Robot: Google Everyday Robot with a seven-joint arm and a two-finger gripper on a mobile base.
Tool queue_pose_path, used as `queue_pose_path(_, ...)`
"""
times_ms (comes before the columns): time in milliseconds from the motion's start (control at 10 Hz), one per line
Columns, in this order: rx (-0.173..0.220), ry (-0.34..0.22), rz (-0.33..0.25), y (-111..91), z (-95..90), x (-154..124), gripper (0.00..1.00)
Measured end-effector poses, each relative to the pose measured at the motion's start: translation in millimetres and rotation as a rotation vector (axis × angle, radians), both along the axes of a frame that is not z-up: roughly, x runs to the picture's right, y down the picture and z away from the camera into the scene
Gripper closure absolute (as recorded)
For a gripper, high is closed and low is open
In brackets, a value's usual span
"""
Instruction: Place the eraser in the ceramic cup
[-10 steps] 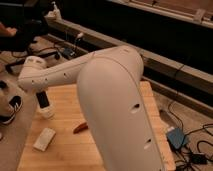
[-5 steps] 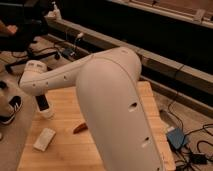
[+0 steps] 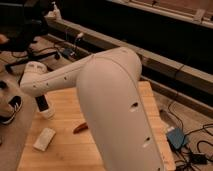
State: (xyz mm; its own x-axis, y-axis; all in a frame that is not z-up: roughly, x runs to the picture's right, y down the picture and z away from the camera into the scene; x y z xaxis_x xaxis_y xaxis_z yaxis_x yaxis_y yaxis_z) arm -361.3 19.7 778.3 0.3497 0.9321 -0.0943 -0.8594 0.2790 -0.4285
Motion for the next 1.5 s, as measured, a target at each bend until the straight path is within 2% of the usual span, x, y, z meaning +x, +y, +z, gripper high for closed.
queue_pose_path(200,0.007,-0.011,-0.001,0.2,-2.1,-1.6,0.89)
queue_pose_path(300,0.010,-0.013,0.001,-0.2,-2.7,-1.4,0.85)
queue_pose_path(900,0.086,-0.013,0.030,-8.8,-6.3,4.8,0.25)
queue_pose_path(1000,0.094,-0.013,0.034,-8.1,-7.2,6.2,0.21)
queue_pose_path(1200,0.093,-0.014,0.047,-3.0,-8.4,8.9,0.20)
queue_pose_path(1500,0.068,-0.010,0.081,2.6,-7.8,12.5,0.20)
